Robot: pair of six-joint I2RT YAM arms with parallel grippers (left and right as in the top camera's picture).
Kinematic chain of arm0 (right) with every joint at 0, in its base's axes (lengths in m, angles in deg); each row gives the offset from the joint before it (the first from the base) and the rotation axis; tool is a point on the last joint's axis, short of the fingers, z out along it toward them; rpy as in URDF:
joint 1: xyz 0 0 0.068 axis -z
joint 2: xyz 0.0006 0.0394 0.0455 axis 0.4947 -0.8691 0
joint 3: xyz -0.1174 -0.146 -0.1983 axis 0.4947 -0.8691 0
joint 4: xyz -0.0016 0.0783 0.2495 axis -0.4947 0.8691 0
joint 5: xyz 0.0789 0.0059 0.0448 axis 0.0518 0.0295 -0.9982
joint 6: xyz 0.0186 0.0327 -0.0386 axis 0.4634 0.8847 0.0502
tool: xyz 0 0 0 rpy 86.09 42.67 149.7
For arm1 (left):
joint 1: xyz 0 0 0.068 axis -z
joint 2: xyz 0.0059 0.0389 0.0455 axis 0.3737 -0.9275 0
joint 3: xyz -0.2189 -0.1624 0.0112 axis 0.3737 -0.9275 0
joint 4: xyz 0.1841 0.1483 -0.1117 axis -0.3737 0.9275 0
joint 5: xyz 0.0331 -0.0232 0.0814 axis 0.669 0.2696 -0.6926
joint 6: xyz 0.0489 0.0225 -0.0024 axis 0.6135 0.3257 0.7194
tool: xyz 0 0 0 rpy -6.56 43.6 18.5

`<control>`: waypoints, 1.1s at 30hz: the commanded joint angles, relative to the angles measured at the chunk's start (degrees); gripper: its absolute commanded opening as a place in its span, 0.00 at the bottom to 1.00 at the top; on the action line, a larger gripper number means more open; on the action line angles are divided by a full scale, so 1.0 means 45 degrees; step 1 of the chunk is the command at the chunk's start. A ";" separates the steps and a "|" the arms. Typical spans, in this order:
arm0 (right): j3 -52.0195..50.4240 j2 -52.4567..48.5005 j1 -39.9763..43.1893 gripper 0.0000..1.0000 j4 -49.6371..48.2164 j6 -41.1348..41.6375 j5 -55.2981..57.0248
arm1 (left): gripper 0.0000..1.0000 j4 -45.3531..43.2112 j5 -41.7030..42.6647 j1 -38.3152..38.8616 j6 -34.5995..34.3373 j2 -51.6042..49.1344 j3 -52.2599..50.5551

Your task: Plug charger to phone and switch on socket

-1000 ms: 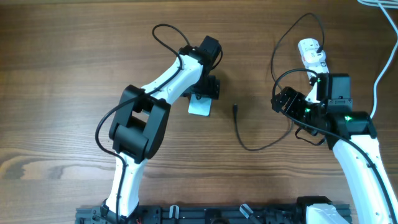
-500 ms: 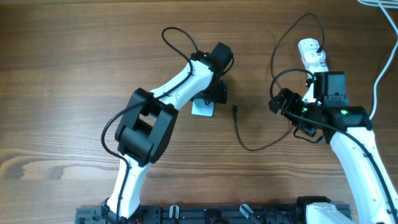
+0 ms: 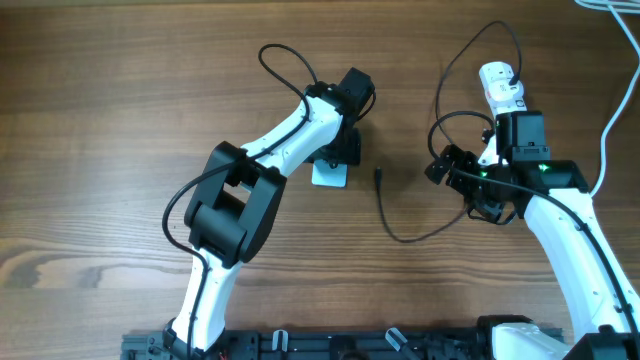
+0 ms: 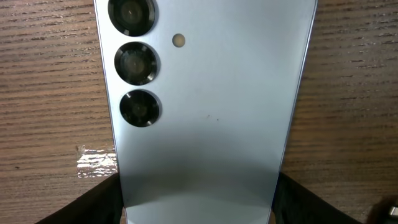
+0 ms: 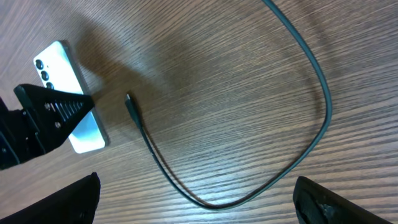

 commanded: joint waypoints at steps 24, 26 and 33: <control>0.0296 -0.0107 -0.0029 1.00 -0.0063 -0.0568 -0.1365 | 0.68 0.0194 0.0753 -0.0675 -0.0510 0.1787 -0.0296; 0.0296 -0.0107 -0.0029 0.99 -0.0068 -0.0937 -0.1642 | 0.68 0.0219 0.1277 -0.0889 -0.0510 0.2045 -0.0296; 0.0296 -0.0107 -0.0136 1.00 -0.0083 -0.1141 -0.2336 | 0.68 0.0233 0.3900 -0.1685 -0.0607 0.2773 -0.0296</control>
